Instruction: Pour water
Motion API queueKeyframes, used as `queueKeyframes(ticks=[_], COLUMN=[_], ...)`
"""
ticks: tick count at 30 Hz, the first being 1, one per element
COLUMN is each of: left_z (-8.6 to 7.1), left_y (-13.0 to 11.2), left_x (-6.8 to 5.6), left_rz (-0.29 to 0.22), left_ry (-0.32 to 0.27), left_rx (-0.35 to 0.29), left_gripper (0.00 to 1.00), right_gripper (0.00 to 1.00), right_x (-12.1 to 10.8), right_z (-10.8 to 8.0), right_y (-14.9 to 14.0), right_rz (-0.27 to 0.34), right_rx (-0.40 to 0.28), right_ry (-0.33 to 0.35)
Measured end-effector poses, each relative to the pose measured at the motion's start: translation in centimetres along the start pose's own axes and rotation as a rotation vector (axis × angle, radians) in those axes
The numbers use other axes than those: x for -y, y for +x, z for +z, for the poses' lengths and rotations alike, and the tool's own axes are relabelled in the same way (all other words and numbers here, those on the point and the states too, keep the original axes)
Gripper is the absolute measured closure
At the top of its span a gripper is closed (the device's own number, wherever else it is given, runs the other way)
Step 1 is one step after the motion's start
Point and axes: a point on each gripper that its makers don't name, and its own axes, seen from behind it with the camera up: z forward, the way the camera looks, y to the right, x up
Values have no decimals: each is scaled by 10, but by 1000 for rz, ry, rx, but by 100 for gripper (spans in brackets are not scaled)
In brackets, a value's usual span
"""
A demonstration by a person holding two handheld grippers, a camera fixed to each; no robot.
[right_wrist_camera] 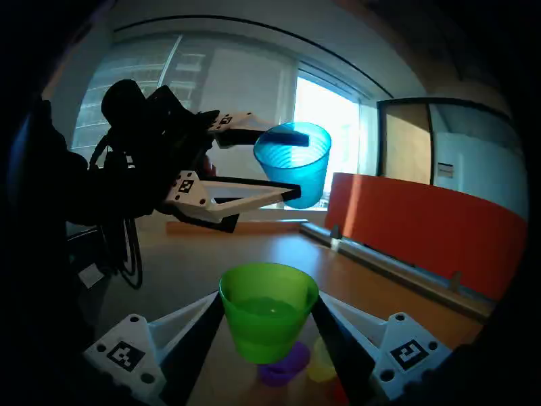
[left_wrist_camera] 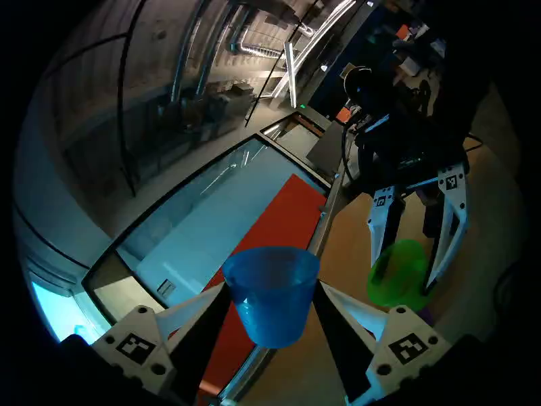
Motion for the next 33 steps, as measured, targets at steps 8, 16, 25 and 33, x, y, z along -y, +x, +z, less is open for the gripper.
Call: queueKeyframes(ticks=[8, 16, 25, 33], left_z=[-2, -2, -2, -1], left_y=[-4, -14, -19, -20], left_x=[-10, -12, -19, -20], left_rz=[-139, -310, -498, -644], left_ry=[-17, -21, -55, -72], left_rx=[4, 17, 25, 25], left_gripper=[17, 17, 17, 17], right_gripper=[10, 10, 10, 10], right_x=[0, -1, -1, -2], right_z=[-1, -1, 0, 0], right_y=[1, 2, 3, 4], right_rz=[-1, -4, -4, -5], right_rx=[-2, -2, -3, -5], right_ry=[3, 1, 0, -3])
